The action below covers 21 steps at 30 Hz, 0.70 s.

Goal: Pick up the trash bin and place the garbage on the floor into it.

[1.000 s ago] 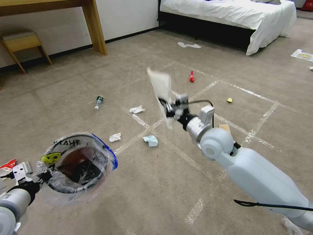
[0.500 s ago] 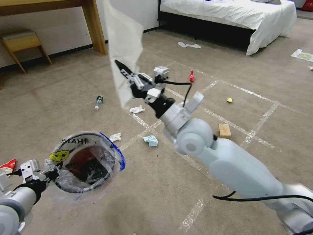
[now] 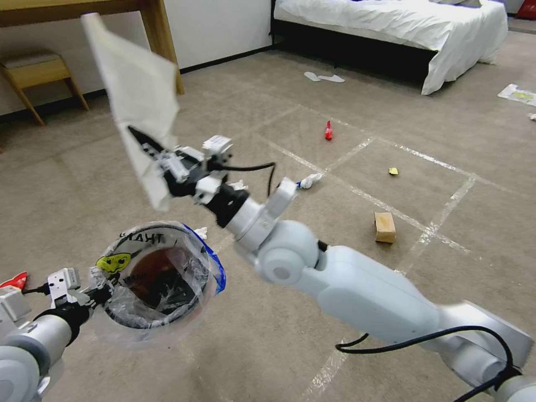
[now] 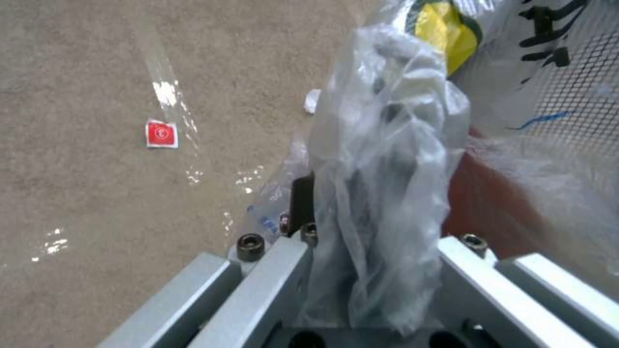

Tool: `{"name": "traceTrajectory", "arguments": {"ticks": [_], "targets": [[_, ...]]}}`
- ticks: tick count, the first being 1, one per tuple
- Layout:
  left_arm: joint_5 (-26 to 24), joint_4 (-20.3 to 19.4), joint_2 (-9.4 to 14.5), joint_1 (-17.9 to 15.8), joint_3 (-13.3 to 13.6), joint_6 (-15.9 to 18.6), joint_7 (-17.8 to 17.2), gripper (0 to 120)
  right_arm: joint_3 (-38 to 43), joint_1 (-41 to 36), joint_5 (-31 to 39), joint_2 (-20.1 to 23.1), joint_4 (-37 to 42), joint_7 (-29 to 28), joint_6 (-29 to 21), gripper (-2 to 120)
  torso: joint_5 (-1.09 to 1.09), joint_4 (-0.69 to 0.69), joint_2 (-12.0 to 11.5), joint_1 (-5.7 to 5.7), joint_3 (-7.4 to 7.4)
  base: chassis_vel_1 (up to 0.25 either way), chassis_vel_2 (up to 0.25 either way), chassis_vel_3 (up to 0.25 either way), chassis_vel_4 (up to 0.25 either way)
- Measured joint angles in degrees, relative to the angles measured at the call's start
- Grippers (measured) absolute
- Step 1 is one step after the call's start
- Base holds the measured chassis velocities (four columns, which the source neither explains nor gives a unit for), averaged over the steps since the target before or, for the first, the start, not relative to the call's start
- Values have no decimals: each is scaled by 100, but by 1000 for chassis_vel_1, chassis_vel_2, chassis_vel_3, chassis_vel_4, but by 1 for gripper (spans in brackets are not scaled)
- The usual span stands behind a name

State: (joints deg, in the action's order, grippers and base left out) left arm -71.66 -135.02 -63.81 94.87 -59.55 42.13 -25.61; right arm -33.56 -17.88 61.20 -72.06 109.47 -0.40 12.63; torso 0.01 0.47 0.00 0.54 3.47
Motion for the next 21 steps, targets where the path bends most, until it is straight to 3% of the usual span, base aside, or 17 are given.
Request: {"name": "traceTrajectory", "arguments": {"ticks": [21], "targets": [[-723,171,252,-39,-117,0,-375,1,-513,-522,-441,226,-286,332,255,0,0,0,0,0,0,0,0,0,0]]}}
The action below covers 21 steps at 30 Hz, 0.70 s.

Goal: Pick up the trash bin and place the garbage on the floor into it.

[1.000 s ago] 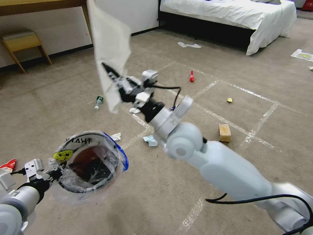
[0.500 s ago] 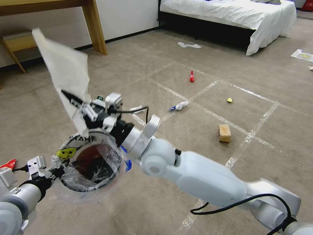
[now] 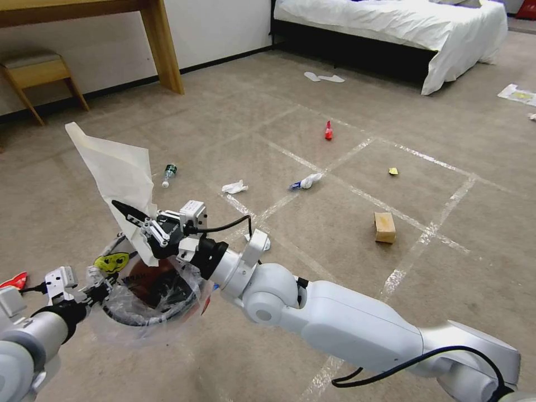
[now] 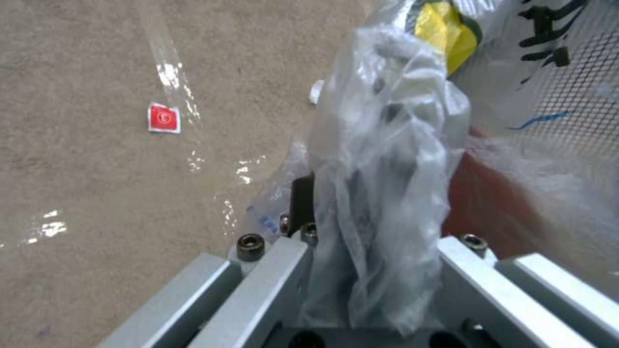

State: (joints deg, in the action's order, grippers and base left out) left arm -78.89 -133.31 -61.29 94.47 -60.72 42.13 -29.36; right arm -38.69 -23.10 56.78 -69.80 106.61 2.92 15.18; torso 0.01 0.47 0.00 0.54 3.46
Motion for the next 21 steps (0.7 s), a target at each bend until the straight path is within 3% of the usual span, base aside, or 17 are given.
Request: {"name": "traceTrajectory", "arguments": {"ticks": [21], "targets": [[-180,-74,69,-16,-30,0,-87,1,-269,-349,-286,-84,-402,89,214,0,0,0,0,0,0,0,0,0,0]]}}
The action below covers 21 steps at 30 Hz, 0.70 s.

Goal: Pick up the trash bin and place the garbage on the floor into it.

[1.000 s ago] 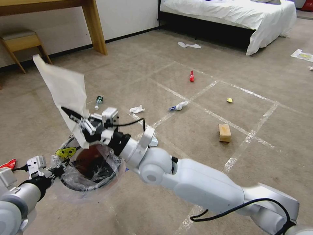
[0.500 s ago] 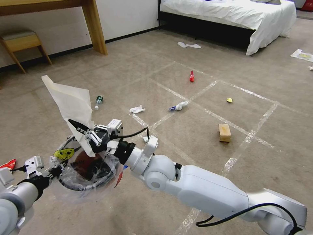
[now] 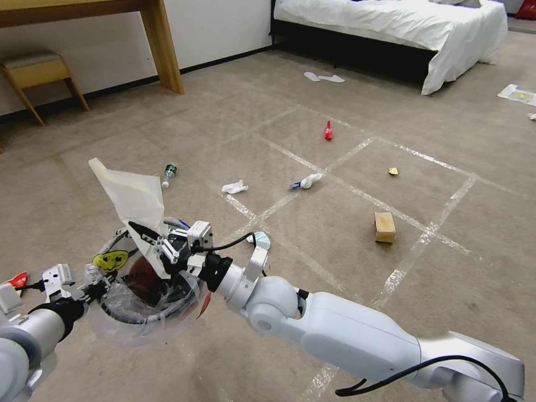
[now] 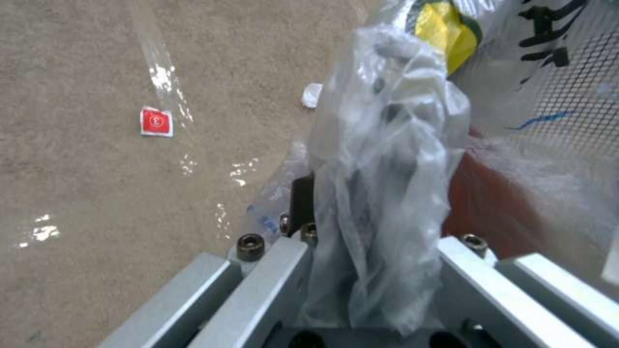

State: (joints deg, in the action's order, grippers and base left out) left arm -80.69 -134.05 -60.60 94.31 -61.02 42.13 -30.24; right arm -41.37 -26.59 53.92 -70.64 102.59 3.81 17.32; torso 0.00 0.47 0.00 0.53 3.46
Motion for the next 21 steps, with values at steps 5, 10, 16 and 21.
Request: {"name": "traceTrajectory", "arguments": {"ticks": [5,10,16,21], "targets": [[0,-47,-5,9,-1,0,-6,1,-191,6,-52,-32,-146,2,93,0,0,0,0,0,0,0,0,0,0],[-3,-120,-11,31,-1,0,-19,1,-299,20,-92,-101,-275,7,140,0,0,0,0,0,0,0,0,0,0],[-16,-193,-20,80,-22,0,-29,1,-360,38,-156,-191,-500,32,214,0,0,0,0,0,0,0,0,0,0],[-20,-212,-24,100,-31,0,-29,1,-361,58,-166,-216,-616,59,241,0,0,0,0,0,0,0,0,0,0]]}}
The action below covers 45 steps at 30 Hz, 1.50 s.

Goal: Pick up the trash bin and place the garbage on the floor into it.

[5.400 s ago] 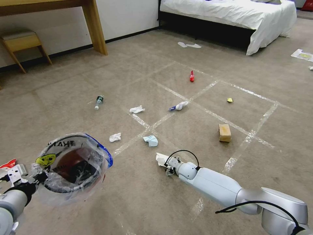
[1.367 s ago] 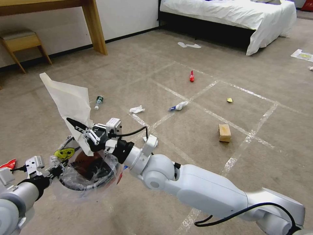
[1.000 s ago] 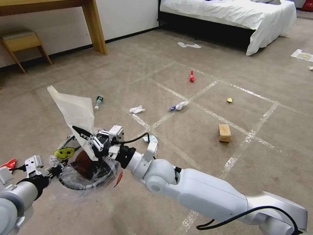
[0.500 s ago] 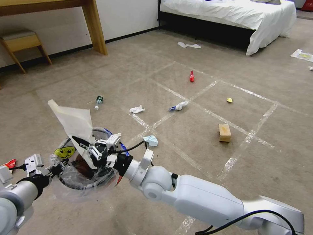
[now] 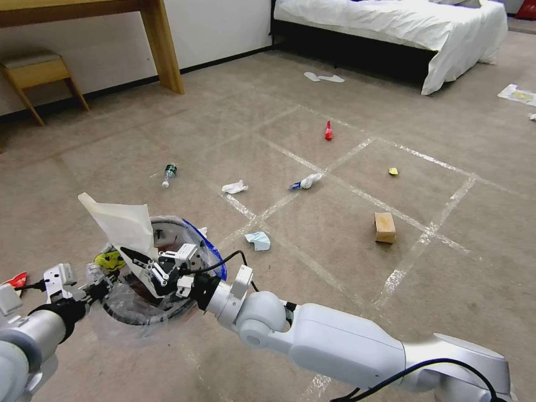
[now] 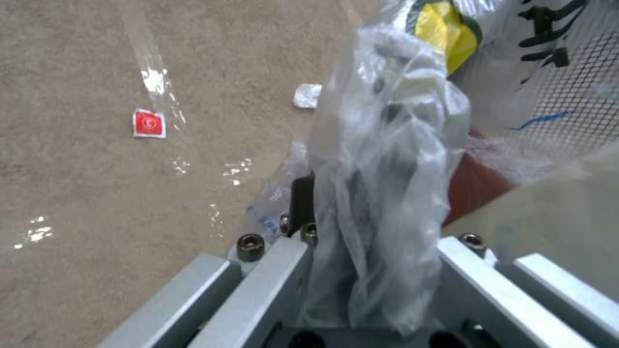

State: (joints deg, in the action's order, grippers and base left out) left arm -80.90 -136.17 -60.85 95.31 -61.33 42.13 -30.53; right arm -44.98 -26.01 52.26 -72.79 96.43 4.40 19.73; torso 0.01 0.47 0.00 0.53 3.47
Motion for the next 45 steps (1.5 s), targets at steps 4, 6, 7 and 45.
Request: {"name": "traceTrajectory", "arguments": {"ticks": [4,6,7,45], "targets": [[-6,-16,-8,9,-3,0,3,1,-7,22,-21,-49,-151,35,43,0,0,0,0,0,0,0,0,0,0],[-7,-16,-8,9,-4,0,7,1,-8,22,-22,-53,-155,35,44,0,0,0,0,0,0,0,0,0,0],[-6,-16,-8,9,-5,0,10,1,-8,22,-25,-53,-160,38,45,0,0,0,0,0,0,0,0,0,0],[-40,77,-26,-141,44,1,15,1,-201,44,-365,160,-471,305,229,0,0,1,0,0,0,0,0,0,0]]}}
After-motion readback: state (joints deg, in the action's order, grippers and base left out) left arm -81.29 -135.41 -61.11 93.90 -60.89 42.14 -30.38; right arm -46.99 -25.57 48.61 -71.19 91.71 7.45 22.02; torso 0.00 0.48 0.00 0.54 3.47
